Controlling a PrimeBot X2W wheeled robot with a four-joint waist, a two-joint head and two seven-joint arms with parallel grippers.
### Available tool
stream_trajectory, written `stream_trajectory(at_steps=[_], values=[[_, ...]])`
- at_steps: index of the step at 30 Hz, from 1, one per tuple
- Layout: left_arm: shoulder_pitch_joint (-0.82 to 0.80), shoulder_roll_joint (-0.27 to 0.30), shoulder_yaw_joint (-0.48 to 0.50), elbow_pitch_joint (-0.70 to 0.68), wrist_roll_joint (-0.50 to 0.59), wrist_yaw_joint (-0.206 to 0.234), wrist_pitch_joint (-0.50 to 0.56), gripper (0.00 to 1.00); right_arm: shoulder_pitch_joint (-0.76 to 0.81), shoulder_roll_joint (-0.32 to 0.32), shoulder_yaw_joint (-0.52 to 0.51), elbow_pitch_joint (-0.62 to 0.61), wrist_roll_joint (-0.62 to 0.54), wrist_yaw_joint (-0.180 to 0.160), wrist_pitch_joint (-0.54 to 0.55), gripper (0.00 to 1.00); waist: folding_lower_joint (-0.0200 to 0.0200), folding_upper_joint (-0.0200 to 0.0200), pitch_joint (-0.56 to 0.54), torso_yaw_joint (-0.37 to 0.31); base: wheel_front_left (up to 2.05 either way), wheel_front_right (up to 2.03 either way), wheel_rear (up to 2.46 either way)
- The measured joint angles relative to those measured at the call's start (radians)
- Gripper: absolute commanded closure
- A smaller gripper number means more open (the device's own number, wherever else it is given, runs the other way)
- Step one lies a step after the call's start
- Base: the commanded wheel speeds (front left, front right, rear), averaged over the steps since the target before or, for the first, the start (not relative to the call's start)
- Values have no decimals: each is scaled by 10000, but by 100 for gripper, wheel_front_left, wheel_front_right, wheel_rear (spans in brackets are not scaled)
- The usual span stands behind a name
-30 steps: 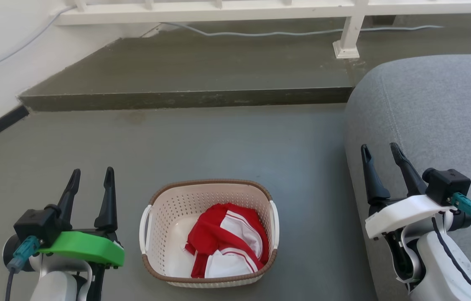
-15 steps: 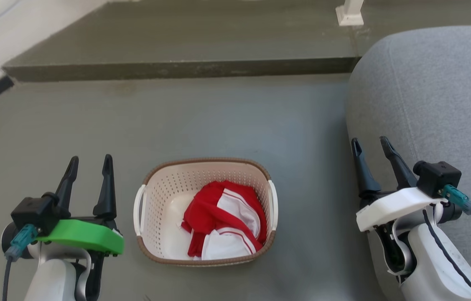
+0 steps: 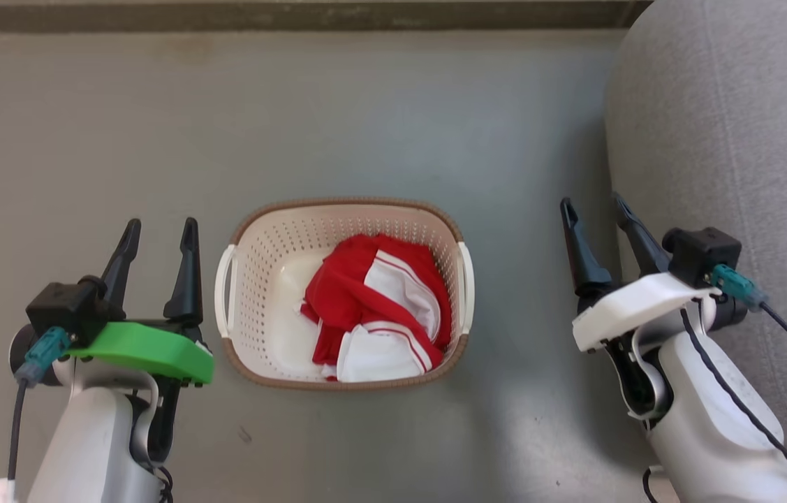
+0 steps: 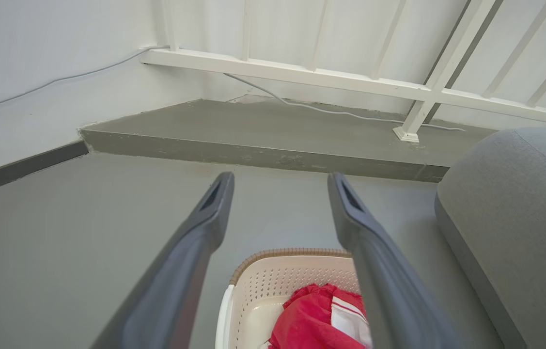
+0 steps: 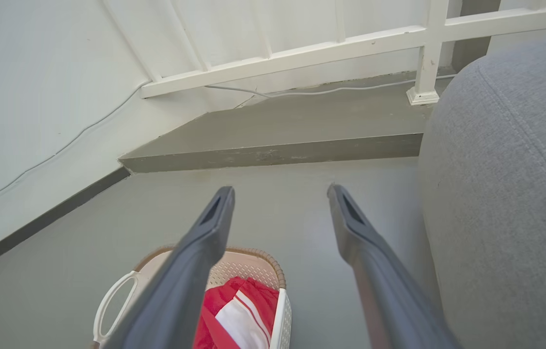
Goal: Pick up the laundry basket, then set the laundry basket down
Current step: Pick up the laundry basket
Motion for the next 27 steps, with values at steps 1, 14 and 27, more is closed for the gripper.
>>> stream_trajectory(at_steps=[1, 14, 27], values=[[-91, 15, -27, 79, -10, -2, 0, 0, -123, 15, 23, 105, 0, 0, 2, 0, 0, 0, 136, 21, 0, 0, 0], [-1569, 311, -382, 1576, -523, -2, 0, 0, -1565, 115, 326, 1783, -25, 79, 255, 0, 0, 0, 1908, 261, 0, 0, 0], [-2897, 535, -1310, 3333, -1143, -46, 96, 0, -2835, 157, 851, 3532, 6, 174, 627, 0, 0, 0, 3325, 406, 0, 0, 0]])
